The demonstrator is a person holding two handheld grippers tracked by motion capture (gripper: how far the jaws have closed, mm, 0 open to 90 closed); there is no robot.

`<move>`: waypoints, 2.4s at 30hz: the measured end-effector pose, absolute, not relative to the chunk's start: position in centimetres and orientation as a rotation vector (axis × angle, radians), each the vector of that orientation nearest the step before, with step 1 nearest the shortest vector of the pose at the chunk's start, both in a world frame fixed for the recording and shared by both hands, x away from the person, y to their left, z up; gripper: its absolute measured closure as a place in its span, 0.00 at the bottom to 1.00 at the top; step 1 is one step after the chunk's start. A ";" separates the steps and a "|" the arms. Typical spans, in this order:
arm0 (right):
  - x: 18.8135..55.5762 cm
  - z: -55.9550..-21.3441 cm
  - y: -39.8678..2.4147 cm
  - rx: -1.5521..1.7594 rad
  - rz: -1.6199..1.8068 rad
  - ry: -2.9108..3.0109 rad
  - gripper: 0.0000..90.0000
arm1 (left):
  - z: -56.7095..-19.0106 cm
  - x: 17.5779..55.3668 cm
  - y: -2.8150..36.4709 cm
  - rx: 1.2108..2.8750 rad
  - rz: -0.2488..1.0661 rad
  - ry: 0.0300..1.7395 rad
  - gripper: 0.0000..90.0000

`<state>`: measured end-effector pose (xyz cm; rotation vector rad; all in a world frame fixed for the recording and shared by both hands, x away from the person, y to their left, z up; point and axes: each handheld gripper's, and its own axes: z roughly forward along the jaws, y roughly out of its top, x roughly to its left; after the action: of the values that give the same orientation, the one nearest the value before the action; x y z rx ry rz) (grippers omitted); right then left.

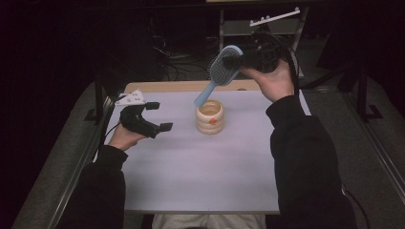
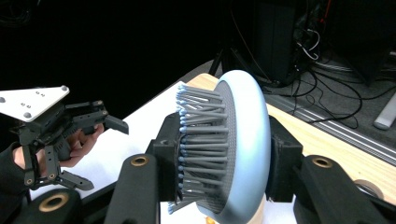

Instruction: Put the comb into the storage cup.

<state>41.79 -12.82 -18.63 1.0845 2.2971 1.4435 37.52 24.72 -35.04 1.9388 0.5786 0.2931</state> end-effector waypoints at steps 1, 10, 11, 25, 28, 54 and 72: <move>41.8 -18.6 -12.9 1.087 1.442 2.295 0.62 | -35.2 37.5 24.9 1.933 0.291 0.584 0.00; 42.2 -18.7 -13.9 1.116 1.417 2.270 0.62 | -35.8 37.0 26.1 1.896 0.285 0.602 0.00; 42.3 -18.7 -14.0 1.116 1.413 2.268 0.62 | -35.9 36.9 26.1 1.897 0.287 0.602 0.00; 42.7 -18.7 -14.9 1.124 1.375 2.251 0.61 | -38.0 35.6 28.7 1.843 0.304 0.642 0.00; 43.0 -18.9 -14.8 1.118 1.361 2.261 0.61 | -38.4 35.3 29.3 1.810 0.334 0.649 0.00; 44.4 -21.5 -13.4 1.114 1.283 2.316 0.61 | -41.6 33.3 33.8 1.727 0.427 0.775 0.00; 46.0 -24.1 -12.1 1.130 1.262 2.334 0.61 | -42.2 32.7 34.1 1.732 0.411 0.782 0.00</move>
<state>46.00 -12.11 -24.08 1.1303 2.3339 1.2624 32.74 34.09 -42.24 1.7315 0.7823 0.4112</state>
